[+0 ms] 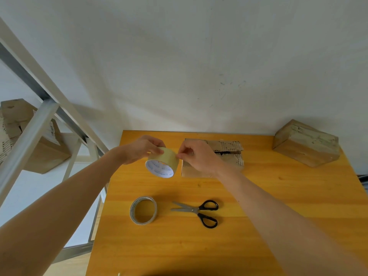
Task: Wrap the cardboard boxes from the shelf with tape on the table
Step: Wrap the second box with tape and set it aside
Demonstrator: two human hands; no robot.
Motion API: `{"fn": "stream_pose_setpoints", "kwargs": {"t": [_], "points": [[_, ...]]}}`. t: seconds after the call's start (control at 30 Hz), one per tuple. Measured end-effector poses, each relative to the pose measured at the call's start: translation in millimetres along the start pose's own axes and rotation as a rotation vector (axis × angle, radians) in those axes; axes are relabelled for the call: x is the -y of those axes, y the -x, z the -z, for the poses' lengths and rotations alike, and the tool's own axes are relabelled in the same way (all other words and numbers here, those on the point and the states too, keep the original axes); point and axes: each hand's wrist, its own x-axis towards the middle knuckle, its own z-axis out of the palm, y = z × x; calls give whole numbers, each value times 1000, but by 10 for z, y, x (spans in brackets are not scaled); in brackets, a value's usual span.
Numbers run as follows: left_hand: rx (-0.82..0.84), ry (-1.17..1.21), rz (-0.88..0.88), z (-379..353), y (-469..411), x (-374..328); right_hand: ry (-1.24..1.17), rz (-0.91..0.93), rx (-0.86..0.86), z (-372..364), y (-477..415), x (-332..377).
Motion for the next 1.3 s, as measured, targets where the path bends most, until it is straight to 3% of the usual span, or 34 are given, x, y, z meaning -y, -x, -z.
{"fn": "stream_pose_setpoints", "kwargs": {"t": [0.27, 0.53, 0.67, 0.83, 0.93, 1.1, 1.2, 1.3], "points": [[7, -166, -7, 103, -45, -16, 57, 16, 228, 113, -41, 116], [-76, -185, -51, 88, -116, -141, -407, -212, 37, -28, -35, 26], [-69, -220, -61, 96, -129, -117, -394, -208, -54, -1, -32, -29], [-39, -303, -49, 93, -144, -105, -275, -119, 98, 129, -43, -66], [-49, -331, -62, 70, -186, -115, -417, -188, 73, 146, -38, -69], [-96, -293, -100, 23, -249, -162, -863, -464, -189, 93, -53, -56], [-99, -198, -120, 53, -244, -168, -1147, -559, -170, 68, -80, -44], [-67, -108, -128, 72, -247, -142, -1257, -573, -197, 32, -72, -21]]}}
